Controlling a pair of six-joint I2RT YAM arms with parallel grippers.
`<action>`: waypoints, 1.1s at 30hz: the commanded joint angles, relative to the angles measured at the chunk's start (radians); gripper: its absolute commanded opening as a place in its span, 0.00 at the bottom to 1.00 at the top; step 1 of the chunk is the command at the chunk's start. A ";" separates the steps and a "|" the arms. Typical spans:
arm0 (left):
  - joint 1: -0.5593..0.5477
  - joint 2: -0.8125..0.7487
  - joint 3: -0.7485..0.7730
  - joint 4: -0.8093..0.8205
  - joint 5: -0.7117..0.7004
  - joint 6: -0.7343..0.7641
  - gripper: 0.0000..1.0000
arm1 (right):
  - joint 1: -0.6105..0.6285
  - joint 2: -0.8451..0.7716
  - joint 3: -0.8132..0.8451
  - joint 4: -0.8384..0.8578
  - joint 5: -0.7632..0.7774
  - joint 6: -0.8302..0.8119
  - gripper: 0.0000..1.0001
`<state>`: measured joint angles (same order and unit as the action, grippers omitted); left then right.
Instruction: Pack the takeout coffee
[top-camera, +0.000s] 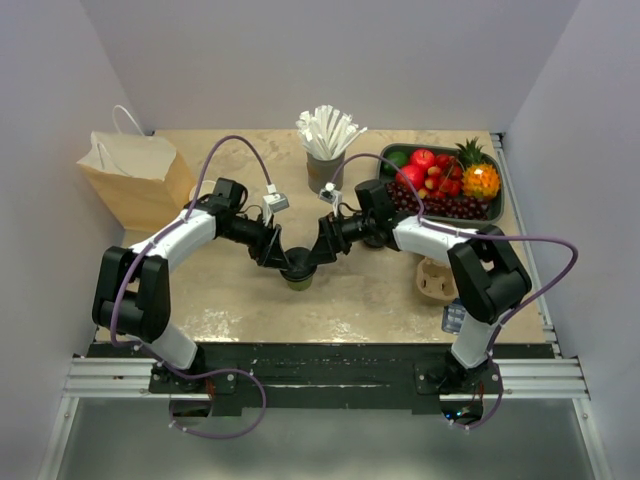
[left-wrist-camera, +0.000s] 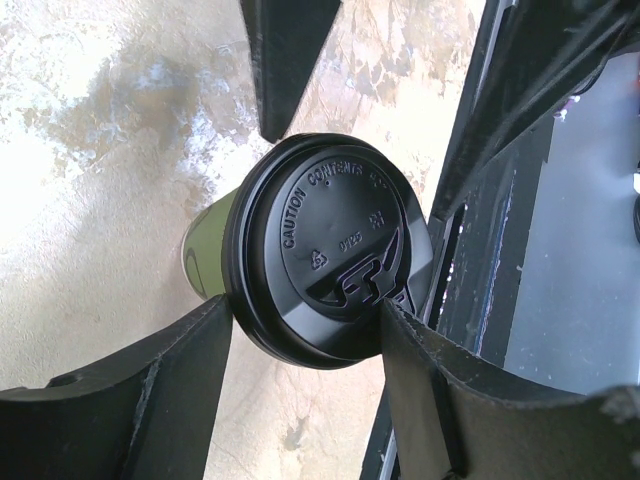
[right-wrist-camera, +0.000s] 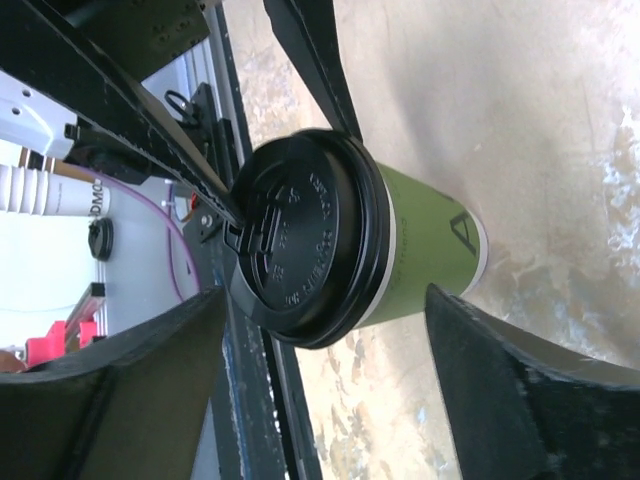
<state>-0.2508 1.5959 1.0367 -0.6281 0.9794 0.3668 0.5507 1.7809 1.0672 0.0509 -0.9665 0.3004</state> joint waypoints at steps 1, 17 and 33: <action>-0.007 0.015 0.016 0.005 -0.091 0.046 0.64 | 0.000 -0.003 0.016 -0.083 -0.020 -0.064 0.79; -0.007 0.030 0.017 0.013 -0.088 0.038 0.63 | 0.000 0.054 0.050 -0.161 -0.009 -0.113 0.60; -0.007 0.049 0.016 0.031 -0.084 0.017 0.63 | -0.003 0.114 0.069 -0.287 0.185 -0.133 0.57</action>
<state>-0.2512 1.6077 1.0477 -0.6369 0.9775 0.3584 0.5488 1.8420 1.1282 -0.1669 -1.0096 0.2108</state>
